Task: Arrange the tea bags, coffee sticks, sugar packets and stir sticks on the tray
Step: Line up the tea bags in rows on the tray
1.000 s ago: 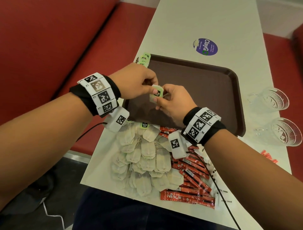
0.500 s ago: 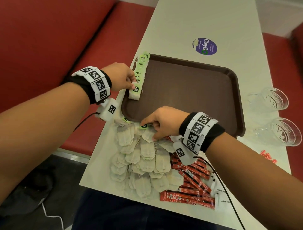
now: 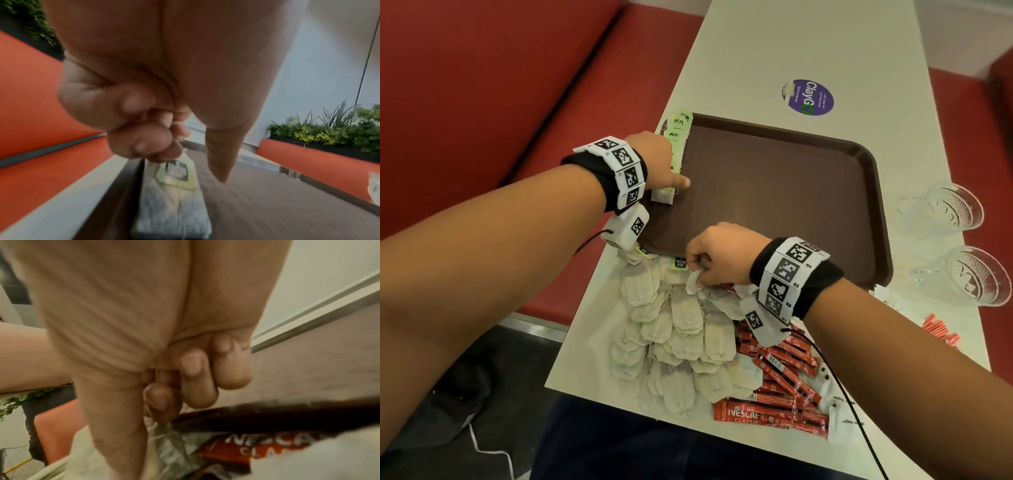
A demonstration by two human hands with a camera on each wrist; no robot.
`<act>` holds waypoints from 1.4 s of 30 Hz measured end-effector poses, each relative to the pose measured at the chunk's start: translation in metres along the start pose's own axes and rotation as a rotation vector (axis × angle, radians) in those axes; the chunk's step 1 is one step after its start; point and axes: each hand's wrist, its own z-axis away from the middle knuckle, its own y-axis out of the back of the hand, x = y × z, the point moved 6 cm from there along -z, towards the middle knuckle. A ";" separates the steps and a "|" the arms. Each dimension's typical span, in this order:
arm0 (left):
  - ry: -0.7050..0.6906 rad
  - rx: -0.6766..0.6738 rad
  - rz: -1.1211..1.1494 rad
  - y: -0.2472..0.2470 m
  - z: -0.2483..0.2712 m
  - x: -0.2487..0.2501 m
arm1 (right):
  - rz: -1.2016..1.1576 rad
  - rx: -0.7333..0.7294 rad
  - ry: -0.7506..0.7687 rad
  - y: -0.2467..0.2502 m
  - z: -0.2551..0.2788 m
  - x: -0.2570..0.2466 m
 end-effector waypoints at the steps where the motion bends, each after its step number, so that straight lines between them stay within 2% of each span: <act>1: 0.006 -0.020 -0.013 -0.004 -0.001 0.001 | -0.012 0.005 0.004 0.001 0.001 0.000; 6: 0.024 -0.047 0.014 -0.006 0.005 -0.001 | -0.070 0.049 0.000 0.003 0.010 0.003; 12: -0.123 0.012 0.225 0.014 0.061 -0.004 | -0.146 0.176 0.001 0.009 0.027 0.002; 18: -0.188 -0.169 0.154 -0.010 0.123 -0.016 | -0.226 0.298 -0.066 0.015 0.048 -0.004; 22: -0.157 -0.170 0.076 -0.033 0.136 -0.021 | -0.286 0.332 -0.081 0.019 0.059 -0.012; 28: -0.170 -0.023 0.090 -0.037 0.154 -0.015 | -0.372 0.379 -0.137 0.013 0.065 -0.014; 33: -0.186 0.179 0.320 -0.016 0.176 -0.007 | -0.322 0.368 -0.154 0.006 0.064 -0.013; 35: -0.233 0.289 0.392 -0.007 0.187 0.001 | -0.345 0.342 -0.154 0.004 0.062 -0.017; 38: -0.363 0.443 0.445 0.000 0.200 0.017 | -0.443 0.386 -0.115 0.006 0.058 -0.021; 40: -0.443 0.490 0.422 -0.002 0.204 0.026 | -0.504 0.443 -0.062 0.012 0.055 -0.023; 42: -0.484 0.479 0.381 -0.006 0.202 0.031 | -0.484 0.475 -0.024 0.017 0.052 -0.024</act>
